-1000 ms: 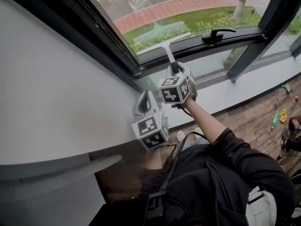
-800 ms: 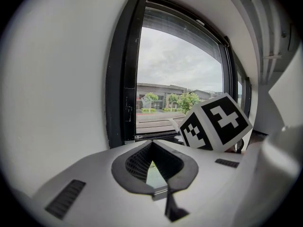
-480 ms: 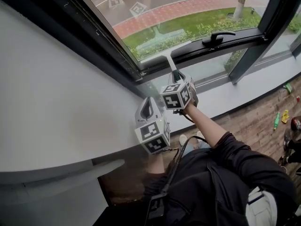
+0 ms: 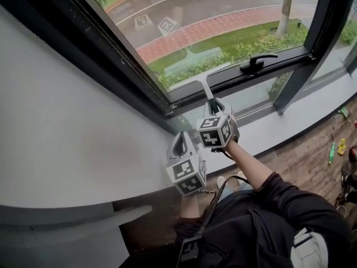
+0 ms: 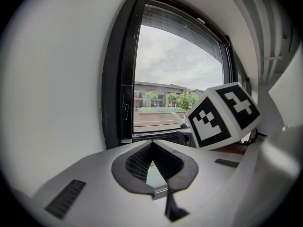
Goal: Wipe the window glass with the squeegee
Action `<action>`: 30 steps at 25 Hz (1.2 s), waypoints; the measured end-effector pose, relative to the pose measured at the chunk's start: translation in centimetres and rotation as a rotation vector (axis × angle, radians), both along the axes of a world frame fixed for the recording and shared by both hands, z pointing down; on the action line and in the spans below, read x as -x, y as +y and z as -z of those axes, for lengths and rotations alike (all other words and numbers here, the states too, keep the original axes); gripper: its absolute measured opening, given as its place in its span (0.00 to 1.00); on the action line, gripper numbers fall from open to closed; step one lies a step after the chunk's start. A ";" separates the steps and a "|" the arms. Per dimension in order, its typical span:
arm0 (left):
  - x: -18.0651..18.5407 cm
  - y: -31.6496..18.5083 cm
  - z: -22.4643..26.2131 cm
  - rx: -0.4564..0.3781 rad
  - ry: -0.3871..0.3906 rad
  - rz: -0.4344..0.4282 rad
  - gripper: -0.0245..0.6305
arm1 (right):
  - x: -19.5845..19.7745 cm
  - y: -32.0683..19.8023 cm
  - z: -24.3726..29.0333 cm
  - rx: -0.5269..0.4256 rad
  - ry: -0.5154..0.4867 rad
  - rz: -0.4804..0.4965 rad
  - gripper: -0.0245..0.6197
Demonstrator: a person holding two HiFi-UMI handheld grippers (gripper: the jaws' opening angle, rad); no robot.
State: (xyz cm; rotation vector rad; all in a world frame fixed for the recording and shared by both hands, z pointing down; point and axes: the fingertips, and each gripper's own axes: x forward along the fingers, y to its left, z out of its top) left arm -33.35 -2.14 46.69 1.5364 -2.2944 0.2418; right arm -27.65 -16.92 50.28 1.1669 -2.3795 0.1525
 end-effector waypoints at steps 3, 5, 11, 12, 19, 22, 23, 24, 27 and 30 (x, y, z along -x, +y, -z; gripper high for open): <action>-0.8 -0.7 1.3 -0.029 0.020 -0.020 0.04 | -0.9 0.0 3.5 -0.061 -0.063 -0.002 0.18; -1.3 -1.6 2.8 -0.057 -0.006 -0.037 0.03 | -1.6 -0.6 6.7 -0.104 -0.131 -0.016 0.18; -3.8 -4.4 7.2 -0.138 -0.051 -0.101 0.04 | -5.1 -2.4 17.4 -0.259 -0.295 -0.044 0.18; -4.1 -5.0 8.0 -0.155 -0.059 -0.111 0.04 | -5.6 -2.8 19.4 -0.290 -0.318 -0.043 0.18; -6.3 -7.5 12.4 -0.234 -0.101 -0.154 0.04 | -9.4 -5.8 32.3 -0.464 -0.434 -0.019 0.18; -7.4 -8.1 14.1 -0.266 -0.109 -0.167 0.04 | -11.3 -6.9 37.5 -0.551 -0.450 -0.022 0.18; -7.6 -8.3 14.8 -0.279 -0.117 -0.170 0.04 | -11.7 -7.3 39.2 -0.574 -0.460 -0.022 0.18; -7.7 -8.4 15.3 -0.293 -0.125 -0.174 0.04 | -12.1 -7.6 40.9 -0.589 -0.473 -0.019 0.18; -8.5 -8.6 16.6 -0.328 -0.141 -0.189 0.04 | -12.7 -8.4 45.6 -0.626 -0.491 -0.007 0.18; -9.2 -9.0 17.5 -0.339 -0.155 -0.203 0.04 | -12.8 -9.1 48.8 -0.668 -0.481 -0.010 0.18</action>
